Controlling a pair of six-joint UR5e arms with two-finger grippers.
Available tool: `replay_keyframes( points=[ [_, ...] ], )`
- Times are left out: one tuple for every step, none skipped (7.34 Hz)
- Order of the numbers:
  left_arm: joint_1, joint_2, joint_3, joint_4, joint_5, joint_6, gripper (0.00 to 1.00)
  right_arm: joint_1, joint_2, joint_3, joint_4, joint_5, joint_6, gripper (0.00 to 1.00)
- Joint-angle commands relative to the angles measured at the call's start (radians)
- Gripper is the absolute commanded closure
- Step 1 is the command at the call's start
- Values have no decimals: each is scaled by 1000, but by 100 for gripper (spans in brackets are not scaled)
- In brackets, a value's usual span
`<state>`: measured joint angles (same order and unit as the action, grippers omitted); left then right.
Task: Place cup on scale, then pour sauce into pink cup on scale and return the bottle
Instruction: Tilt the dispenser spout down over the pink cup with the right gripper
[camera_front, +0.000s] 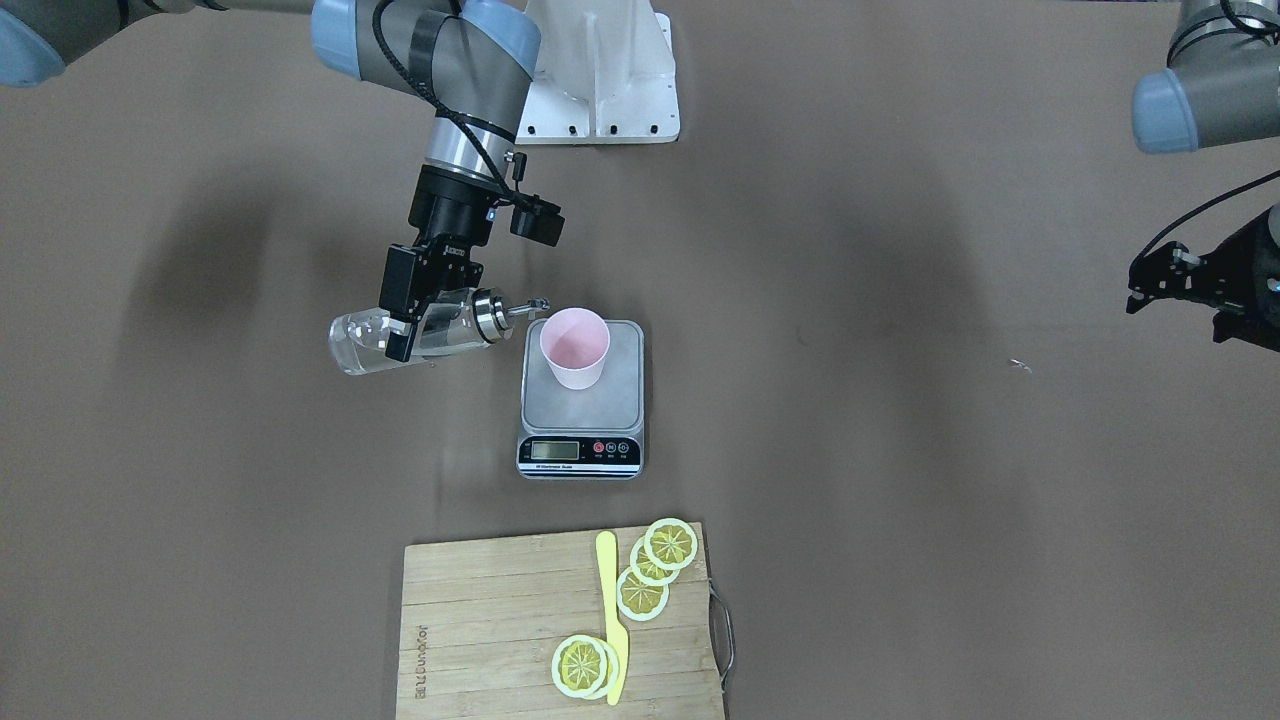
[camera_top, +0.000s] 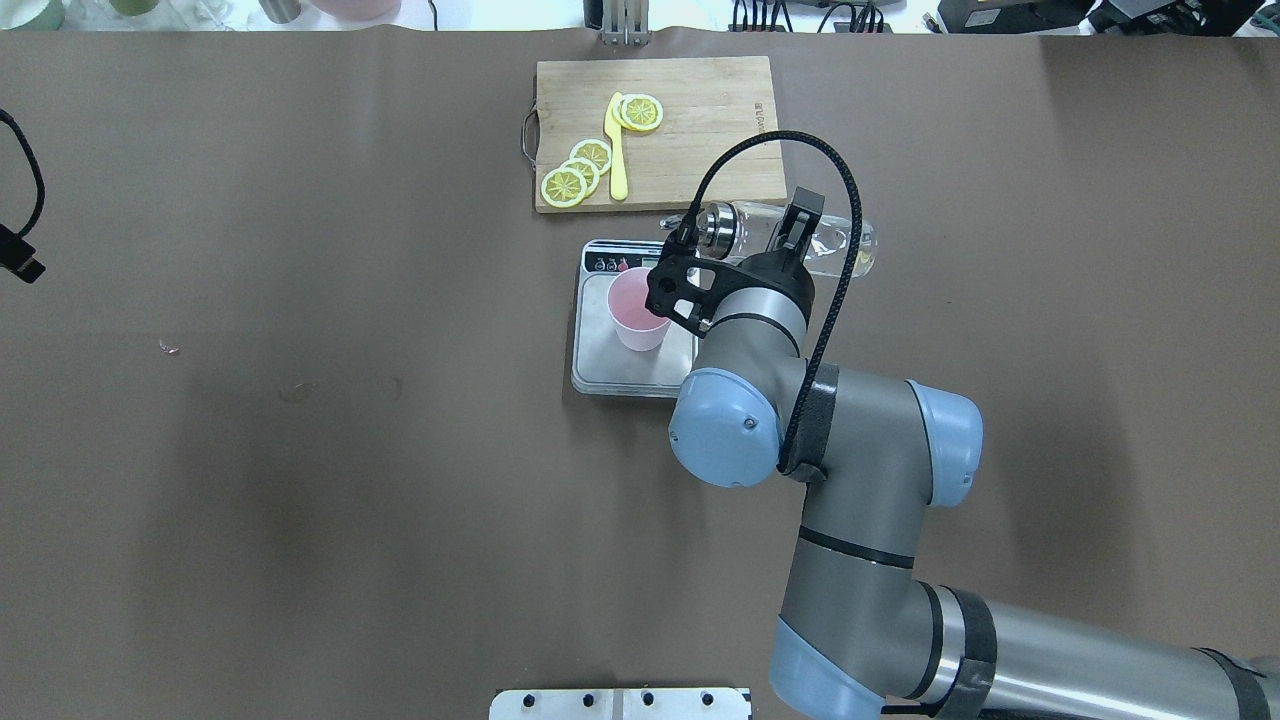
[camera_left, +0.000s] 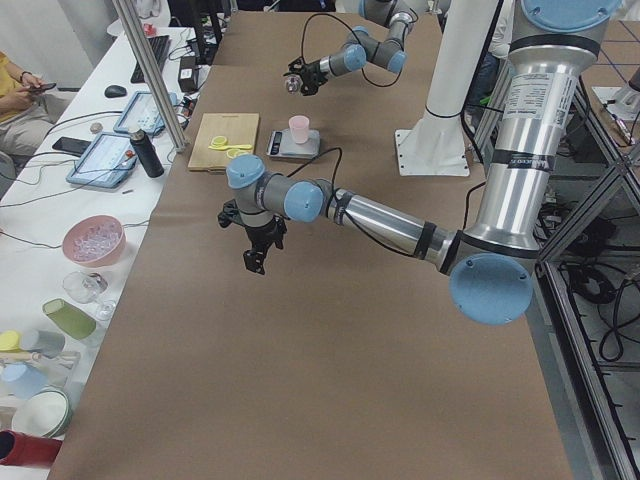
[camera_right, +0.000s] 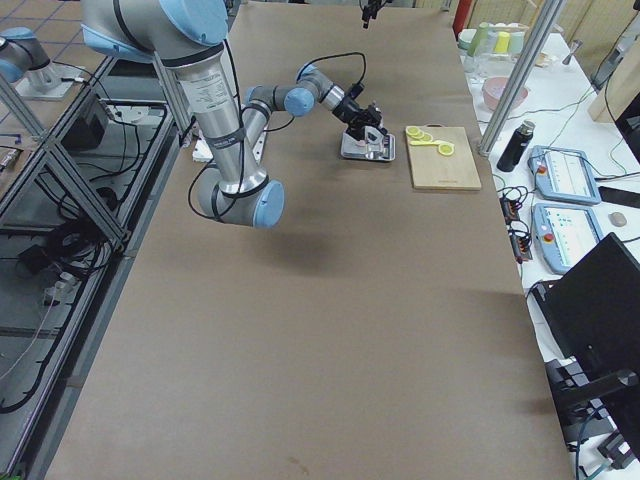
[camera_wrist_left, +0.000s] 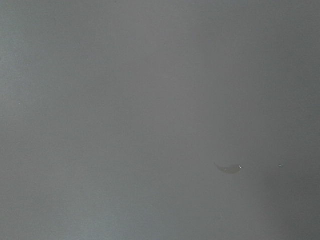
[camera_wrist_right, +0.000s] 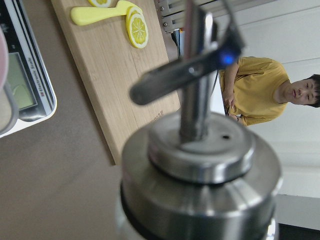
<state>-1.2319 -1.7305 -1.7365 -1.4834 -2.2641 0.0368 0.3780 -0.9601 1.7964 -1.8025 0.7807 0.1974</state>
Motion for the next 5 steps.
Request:
replay_keyframes(
  points=[
    [-3, 0, 0, 0, 0, 0, 3, -13, 18, -32, -14, -29, -1, 76],
    [-3, 0, 0, 0, 0, 0, 3, -16, 17, -34, -15, -32, -1, 76],
    [-3, 0, 0, 0, 0, 0, 3, -21, 21, -32, -43, -44, -1, 76],
    [-3, 0, 0, 2, 0, 0, 3, -22, 21, -32, -64, -47, -1, 76],
    [-3, 0, 0, 0, 0, 0, 3, -25, 20, -32, -67, -58, -1, 76]
  ],
)
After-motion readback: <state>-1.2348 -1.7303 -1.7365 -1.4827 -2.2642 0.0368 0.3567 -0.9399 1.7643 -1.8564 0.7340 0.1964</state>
